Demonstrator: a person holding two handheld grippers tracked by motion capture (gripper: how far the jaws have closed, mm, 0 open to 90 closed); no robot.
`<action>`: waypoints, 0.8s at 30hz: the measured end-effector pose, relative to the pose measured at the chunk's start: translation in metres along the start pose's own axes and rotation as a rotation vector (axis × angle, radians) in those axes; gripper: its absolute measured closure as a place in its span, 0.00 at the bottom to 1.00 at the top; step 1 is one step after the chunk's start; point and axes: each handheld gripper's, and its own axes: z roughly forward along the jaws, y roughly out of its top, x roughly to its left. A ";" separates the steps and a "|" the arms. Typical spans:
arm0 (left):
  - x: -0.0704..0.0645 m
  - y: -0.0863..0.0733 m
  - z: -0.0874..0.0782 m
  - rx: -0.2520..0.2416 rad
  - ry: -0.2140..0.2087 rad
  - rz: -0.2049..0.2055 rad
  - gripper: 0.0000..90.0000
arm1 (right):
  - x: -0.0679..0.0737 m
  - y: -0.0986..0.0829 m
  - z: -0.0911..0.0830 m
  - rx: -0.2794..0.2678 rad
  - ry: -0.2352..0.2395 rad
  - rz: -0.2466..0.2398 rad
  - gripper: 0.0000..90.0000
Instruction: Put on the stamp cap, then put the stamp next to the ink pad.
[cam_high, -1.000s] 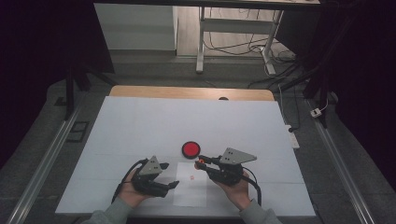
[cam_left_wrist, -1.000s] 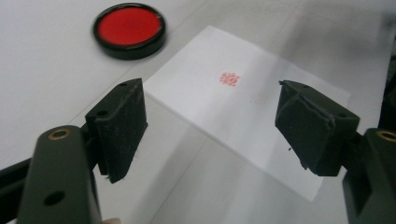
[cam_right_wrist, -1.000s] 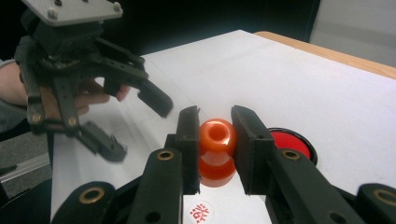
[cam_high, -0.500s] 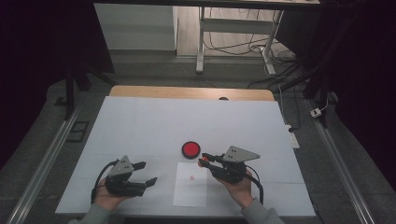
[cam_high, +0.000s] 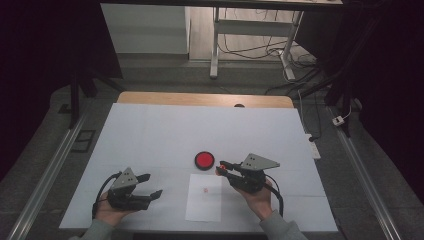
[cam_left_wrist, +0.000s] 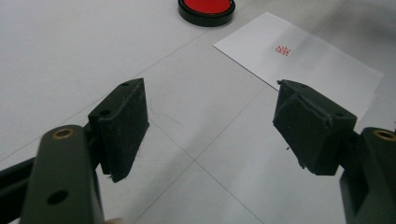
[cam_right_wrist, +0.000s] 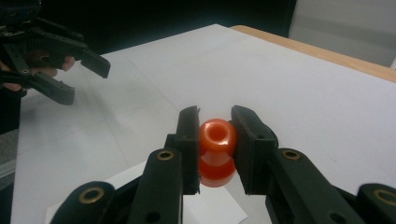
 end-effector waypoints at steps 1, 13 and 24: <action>0.000 0.000 0.000 0.000 0.001 0.000 0.29 | -0.001 0.000 0.000 -0.001 -0.003 0.001 0.80; 0.002 0.000 0.002 0.002 0.006 -0.005 0.29 | -0.012 0.005 0.005 -0.006 -0.035 0.006 0.80; 0.003 0.000 0.003 0.006 0.009 -0.004 0.29 | -0.025 0.003 0.017 0.028 -0.068 0.022 0.79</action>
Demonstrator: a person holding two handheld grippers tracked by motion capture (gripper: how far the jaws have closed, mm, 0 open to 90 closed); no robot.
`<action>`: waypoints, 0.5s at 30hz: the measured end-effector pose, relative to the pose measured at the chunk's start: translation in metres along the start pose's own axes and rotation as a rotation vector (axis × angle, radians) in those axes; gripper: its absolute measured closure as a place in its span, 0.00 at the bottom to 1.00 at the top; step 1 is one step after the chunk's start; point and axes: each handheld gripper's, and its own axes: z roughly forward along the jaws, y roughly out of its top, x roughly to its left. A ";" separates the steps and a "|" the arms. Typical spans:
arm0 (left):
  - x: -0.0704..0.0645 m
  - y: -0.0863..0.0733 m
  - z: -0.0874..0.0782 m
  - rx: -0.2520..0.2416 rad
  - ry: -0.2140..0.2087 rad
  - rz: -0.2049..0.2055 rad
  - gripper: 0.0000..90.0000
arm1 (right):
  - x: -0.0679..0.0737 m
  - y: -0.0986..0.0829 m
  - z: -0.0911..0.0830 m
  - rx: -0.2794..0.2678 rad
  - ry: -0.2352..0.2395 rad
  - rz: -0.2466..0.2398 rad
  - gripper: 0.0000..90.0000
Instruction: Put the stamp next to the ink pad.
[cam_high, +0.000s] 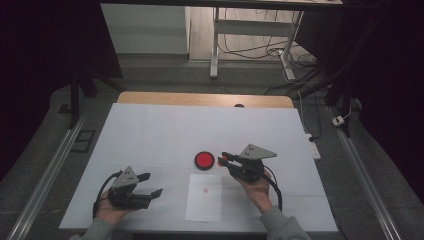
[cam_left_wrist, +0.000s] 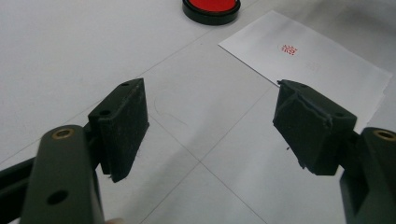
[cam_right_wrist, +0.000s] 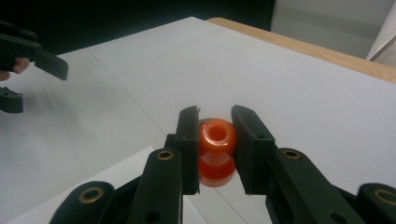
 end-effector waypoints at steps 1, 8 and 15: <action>0.000 0.000 0.000 0.000 0.001 0.000 0.29 | -0.001 0.000 0.001 0.001 -0.002 0.005 0.79; -0.001 0.000 0.001 0.002 0.001 0.002 0.29 | -0.008 -0.004 0.011 0.028 -0.021 0.000 0.79; 0.000 0.000 0.000 0.000 0.000 0.001 0.29 | -0.018 -0.006 0.022 0.054 -0.058 0.005 0.79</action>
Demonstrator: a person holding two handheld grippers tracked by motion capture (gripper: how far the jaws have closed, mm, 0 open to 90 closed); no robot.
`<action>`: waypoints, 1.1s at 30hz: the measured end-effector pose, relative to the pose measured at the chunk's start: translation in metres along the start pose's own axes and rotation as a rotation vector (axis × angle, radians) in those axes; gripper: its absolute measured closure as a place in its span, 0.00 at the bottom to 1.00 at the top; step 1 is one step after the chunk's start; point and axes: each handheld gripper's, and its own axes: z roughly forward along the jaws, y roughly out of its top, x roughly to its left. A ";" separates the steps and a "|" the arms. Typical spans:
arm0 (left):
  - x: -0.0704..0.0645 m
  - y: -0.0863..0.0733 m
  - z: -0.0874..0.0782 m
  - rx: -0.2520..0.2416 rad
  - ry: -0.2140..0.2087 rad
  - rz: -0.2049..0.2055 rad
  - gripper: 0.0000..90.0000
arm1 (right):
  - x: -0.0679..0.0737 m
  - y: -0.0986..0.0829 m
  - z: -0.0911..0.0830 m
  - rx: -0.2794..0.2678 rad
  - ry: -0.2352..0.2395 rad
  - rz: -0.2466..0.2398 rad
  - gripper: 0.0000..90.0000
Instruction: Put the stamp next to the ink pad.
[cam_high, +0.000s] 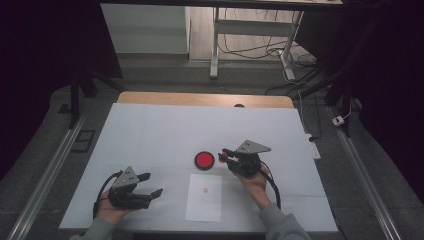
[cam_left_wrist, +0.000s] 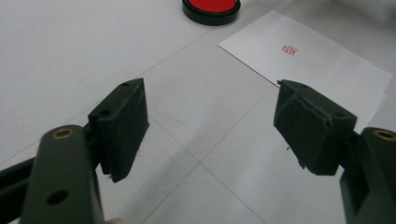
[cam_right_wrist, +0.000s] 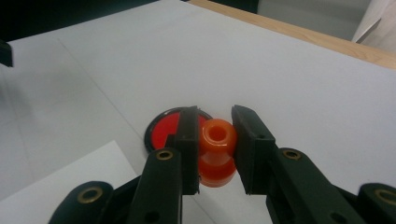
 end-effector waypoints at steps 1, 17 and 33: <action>0.000 0.000 0.000 0.001 0.000 0.000 0.29 | -0.002 0.000 0.001 0.006 -0.003 0.001 0.79; 0.000 0.000 0.001 0.005 0.000 -0.001 0.29 | -0.024 -0.010 0.029 0.074 -0.062 0.010 0.79; 0.002 -0.001 0.000 0.000 -0.002 -0.005 0.29 | -0.025 -0.017 0.041 0.128 -0.081 -0.017 0.77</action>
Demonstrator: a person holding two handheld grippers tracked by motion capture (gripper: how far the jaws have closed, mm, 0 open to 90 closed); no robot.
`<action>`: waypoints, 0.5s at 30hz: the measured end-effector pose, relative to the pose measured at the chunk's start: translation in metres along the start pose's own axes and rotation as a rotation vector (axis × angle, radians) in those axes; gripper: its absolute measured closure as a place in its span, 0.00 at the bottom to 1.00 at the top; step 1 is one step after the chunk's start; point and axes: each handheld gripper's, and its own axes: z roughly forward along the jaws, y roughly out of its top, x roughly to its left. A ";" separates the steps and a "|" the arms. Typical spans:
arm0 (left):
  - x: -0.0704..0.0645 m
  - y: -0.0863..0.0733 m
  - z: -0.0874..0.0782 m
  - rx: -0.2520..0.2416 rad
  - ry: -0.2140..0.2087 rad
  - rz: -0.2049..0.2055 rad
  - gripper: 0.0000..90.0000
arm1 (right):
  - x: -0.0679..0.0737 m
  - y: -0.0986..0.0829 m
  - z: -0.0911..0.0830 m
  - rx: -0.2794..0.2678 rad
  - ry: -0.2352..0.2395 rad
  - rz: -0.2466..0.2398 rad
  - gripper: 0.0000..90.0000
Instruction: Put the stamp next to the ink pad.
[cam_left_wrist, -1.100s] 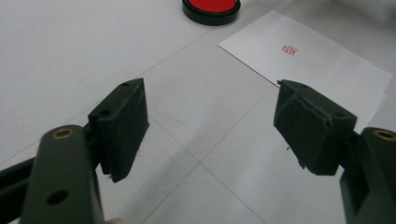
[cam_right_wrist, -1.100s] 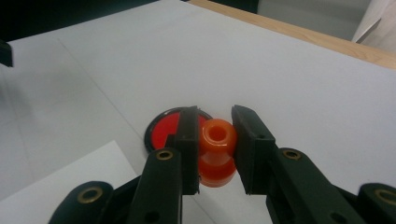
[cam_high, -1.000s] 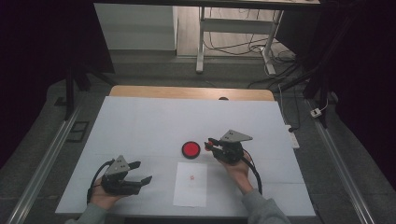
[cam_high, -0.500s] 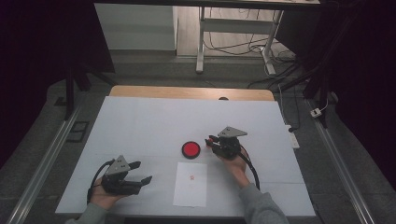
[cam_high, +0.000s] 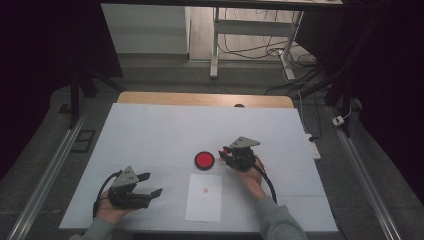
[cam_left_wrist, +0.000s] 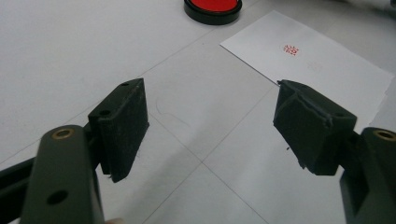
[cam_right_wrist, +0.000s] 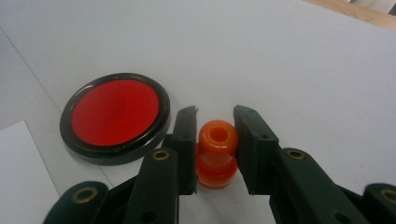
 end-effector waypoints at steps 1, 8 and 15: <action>0.000 0.000 0.000 -0.001 0.001 -0.001 0.29 | 0.000 0.000 0.000 0.002 -0.001 -0.001 0.76; 0.000 0.000 0.000 0.000 0.002 0.001 0.29 | 0.000 0.001 -0.002 -0.022 0.007 0.003 0.60; 0.000 0.000 -0.001 -0.002 0.004 0.001 0.29 | -0.001 0.007 -0.012 -0.083 0.025 0.025 0.53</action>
